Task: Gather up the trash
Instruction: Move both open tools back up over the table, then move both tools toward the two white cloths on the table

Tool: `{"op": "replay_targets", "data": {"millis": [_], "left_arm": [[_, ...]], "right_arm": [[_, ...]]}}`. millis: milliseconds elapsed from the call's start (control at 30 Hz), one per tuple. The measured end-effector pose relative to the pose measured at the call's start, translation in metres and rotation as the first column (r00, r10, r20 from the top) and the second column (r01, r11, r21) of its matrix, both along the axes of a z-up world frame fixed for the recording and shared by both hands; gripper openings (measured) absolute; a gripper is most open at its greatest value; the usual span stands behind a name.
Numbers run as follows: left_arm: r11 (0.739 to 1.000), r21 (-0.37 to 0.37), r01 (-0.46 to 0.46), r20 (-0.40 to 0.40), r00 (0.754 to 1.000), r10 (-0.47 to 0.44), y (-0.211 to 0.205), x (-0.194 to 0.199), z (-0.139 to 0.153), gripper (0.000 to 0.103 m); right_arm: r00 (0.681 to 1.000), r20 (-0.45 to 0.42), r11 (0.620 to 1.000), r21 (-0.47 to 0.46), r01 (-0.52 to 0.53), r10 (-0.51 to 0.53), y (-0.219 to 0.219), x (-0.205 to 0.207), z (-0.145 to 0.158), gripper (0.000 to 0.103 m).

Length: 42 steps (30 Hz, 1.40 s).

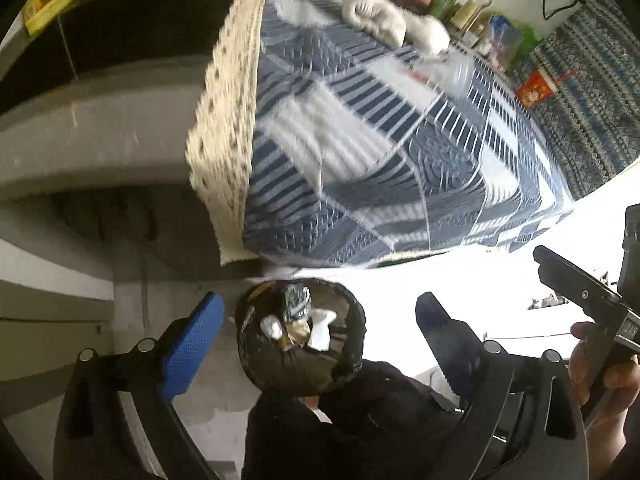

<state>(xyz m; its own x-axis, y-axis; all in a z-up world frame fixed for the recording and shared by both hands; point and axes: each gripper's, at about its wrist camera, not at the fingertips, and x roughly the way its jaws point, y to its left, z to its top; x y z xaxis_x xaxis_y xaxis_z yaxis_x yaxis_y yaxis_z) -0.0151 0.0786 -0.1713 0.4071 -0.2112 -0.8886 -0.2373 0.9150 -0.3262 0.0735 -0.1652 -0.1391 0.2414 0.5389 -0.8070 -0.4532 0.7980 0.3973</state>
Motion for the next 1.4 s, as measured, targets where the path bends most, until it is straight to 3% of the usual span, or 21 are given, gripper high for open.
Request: {"op": "replay_targets", "data": {"millis": [600, 1000, 1400], "left_arm": [[0.993, 0.113, 0.026, 0.215, 0.975, -0.05, 0.006, 0.046, 0.093, 0.096], [0.99, 0.14, -0.017, 0.226, 0.974, -0.015, -0.006, 0.113, 0.115, 0.096], [0.972, 0.222, -0.075, 0.133, 0.99, 0.046, -0.024, 0.203, 0.109, 0.096]], "right_arm": [[0.976, 0.205, 0.997, 0.04, 0.065, -0.072, -0.01, 0.05, 0.087, 0.098], [0.974, 0.221, 0.997, 0.068, 0.039, -0.053, -0.025, 0.128, 0.099, 0.098], [0.979, 0.191, 0.99, 0.103, -0.092, 0.071, -0.019, 0.234, 0.08, 0.098]]}}
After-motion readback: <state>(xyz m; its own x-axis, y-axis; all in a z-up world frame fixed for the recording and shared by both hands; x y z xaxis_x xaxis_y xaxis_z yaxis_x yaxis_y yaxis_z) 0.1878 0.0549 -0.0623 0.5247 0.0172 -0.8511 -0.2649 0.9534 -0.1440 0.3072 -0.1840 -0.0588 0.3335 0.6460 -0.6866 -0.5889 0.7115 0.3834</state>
